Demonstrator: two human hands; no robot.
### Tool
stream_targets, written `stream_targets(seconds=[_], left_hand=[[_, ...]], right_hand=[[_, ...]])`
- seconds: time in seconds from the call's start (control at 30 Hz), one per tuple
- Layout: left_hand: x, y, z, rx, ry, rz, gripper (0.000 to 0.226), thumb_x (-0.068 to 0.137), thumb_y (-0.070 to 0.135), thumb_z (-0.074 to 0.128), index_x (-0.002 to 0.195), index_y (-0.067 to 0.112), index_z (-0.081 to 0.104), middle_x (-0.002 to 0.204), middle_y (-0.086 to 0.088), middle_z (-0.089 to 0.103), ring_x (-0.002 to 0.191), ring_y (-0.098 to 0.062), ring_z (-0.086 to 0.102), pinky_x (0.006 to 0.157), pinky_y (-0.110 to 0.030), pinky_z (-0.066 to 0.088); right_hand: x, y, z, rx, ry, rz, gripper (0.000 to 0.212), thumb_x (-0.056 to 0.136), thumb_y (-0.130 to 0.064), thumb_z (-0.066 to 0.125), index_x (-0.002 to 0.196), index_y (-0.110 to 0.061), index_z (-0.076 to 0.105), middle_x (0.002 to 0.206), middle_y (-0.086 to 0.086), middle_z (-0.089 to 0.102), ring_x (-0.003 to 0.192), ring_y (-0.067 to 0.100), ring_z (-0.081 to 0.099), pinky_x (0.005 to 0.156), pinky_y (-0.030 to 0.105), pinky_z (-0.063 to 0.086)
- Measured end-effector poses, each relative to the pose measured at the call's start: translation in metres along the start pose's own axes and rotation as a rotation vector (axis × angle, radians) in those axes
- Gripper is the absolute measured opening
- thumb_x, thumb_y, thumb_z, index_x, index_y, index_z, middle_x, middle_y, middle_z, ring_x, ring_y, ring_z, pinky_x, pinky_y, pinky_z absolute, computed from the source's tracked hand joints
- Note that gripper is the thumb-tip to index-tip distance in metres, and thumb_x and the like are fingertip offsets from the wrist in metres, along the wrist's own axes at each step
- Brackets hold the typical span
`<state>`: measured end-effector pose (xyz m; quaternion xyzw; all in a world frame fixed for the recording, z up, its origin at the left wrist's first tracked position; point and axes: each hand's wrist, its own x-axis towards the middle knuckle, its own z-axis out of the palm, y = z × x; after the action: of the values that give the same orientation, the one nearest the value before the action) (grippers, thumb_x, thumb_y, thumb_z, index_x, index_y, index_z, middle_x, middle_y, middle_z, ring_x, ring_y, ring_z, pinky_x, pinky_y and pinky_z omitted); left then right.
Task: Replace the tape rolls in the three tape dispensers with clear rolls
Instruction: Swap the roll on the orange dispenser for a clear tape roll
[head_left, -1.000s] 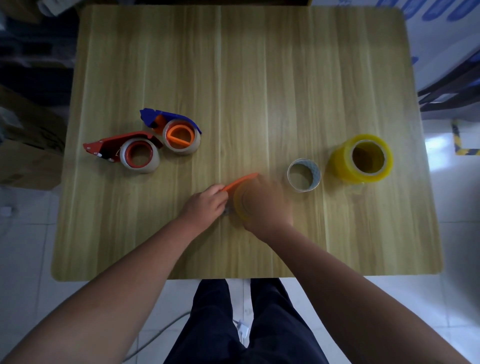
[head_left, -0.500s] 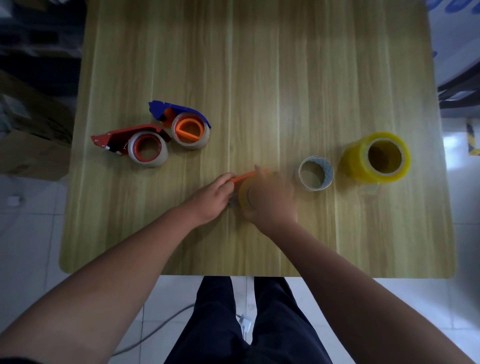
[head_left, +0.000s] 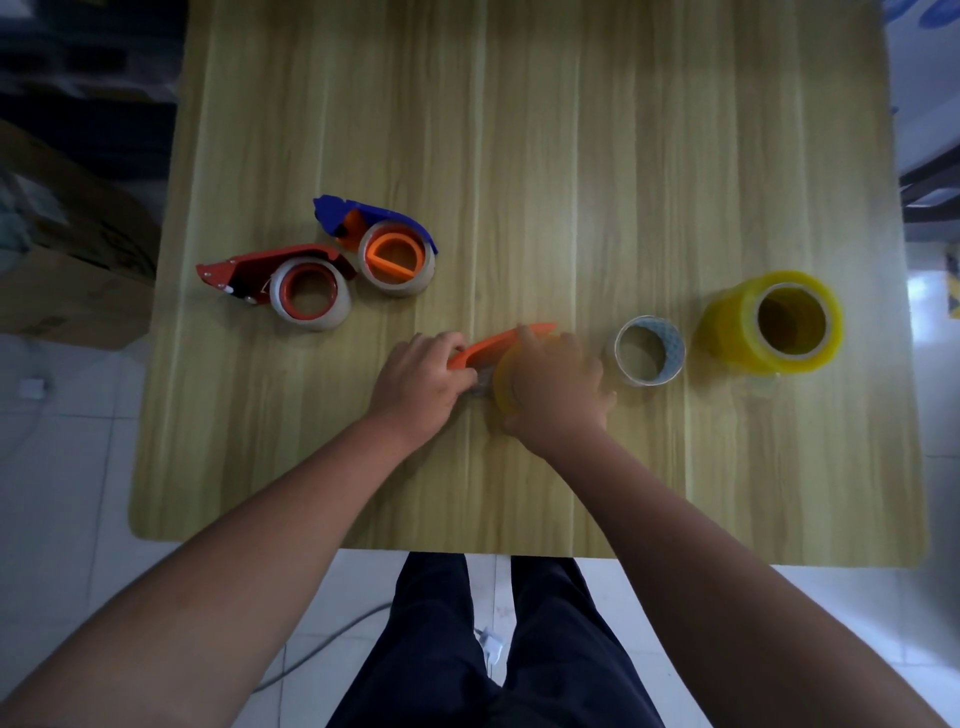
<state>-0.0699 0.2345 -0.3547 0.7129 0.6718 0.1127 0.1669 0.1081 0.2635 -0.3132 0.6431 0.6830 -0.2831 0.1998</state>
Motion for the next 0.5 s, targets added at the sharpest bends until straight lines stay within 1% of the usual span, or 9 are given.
stream_targets(seconds=[0.03,0.07,0.1,0.17,0.23,0.3,0.4,0.5], left_hand=[[-0.002,0.002,0.0,-0.047,0.01,-0.04,0.035,0.089,0.039,0.049,0.112,0.015,0.061,0.099,0.0,0.059,0.089,-0.019,0.053,0.075,-0.031,0.041],[-0.005,0.005,0.001,-0.04,0.003,-0.023,0.033,0.089,0.036,0.052,0.111,0.012,0.062,0.093,-0.003,0.061,0.082,-0.02,0.055,0.07,-0.031,0.044],[-0.008,0.007,0.002,-0.037,0.033,0.0,0.03,0.09,0.031,0.056,0.109,0.009,0.064,0.088,-0.005,0.062,0.075,-0.022,0.056,0.065,-0.034,0.048],[-0.015,0.008,0.006,-0.001,0.12,0.014,0.023,0.089,0.022,0.063,0.104,0.006,0.069,0.087,-0.007,0.066,0.067,-0.022,0.058,0.059,-0.035,0.052],[-0.019,0.014,0.008,0.034,0.167,0.001,0.014,0.087,0.019,0.066,0.092,0.008,0.074,0.104,-0.006,0.07,0.07,-0.021,0.062,0.059,-0.034,0.054],[-0.024,0.019,0.011,-0.008,0.174,-0.056,0.011,0.085,0.017,0.069,0.079,0.009,0.073,0.118,-0.005,0.068,0.079,-0.021,0.066,0.062,-0.032,0.054],[-0.027,0.02,0.015,-0.119,0.196,-0.147,0.011,0.086,0.014,0.069,0.078,0.007,0.07,0.123,-0.009,0.066,0.088,-0.026,0.068,0.067,-0.034,0.056],[-0.028,0.017,0.016,-0.156,0.197,-0.139,0.01,0.085,0.011,0.071,0.077,0.004,0.069,0.121,-0.014,0.067,0.092,-0.03,0.069,0.071,-0.037,0.059]], right_hand=[[0.001,0.0,0.0,-0.01,0.008,-0.001,0.115,0.076,-0.052,0.074,0.147,-0.052,-0.016,0.16,0.005,-0.004,0.141,0.041,0.014,0.105,0.067,0.03],[0.001,0.001,0.0,-0.017,0.015,0.0,0.114,0.076,-0.054,0.073,0.147,-0.051,-0.016,0.16,0.006,-0.003,0.141,0.041,0.016,0.105,0.067,0.03],[0.001,0.001,0.0,-0.02,0.019,0.004,0.114,0.076,-0.057,0.073,0.147,-0.051,-0.017,0.16,0.006,-0.002,0.141,0.041,0.016,0.105,0.067,0.03],[0.001,0.0,0.0,-0.018,0.023,0.012,0.115,0.076,-0.058,0.072,0.148,-0.05,-0.017,0.161,0.007,-0.001,0.141,0.041,0.017,0.105,0.067,0.031],[0.001,-0.002,0.001,-0.006,0.024,0.015,0.114,0.076,-0.058,0.072,0.148,-0.05,-0.016,0.161,0.007,-0.001,0.141,0.042,0.017,0.105,0.067,0.03],[0.001,-0.002,0.003,0.006,0.028,0.011,0.115,0.075,-0.058,0.073,0.148,-0.049,-0.015,0.16,0.007,0.0,0.14,0.042,0.018,0.105,0.067,0.031],[0.0,0.0,0.003,-0.001,0.033,-0.002,0.114,0.075,-0.059,0.073,0.148,-0.049,-0.014,0.16,0.006,0.001,0.139,0.041,0.02,0.105,0.066,0.031],[-0.001,0.002,0.003,-0.019,0.035,-0.018,0.114,0.076,-0.058,0.072,0.148,-0.049,-0.015,0.16,0.006,-0.001,0.14,0.041,0.019,0.105,0.066,0.031]])
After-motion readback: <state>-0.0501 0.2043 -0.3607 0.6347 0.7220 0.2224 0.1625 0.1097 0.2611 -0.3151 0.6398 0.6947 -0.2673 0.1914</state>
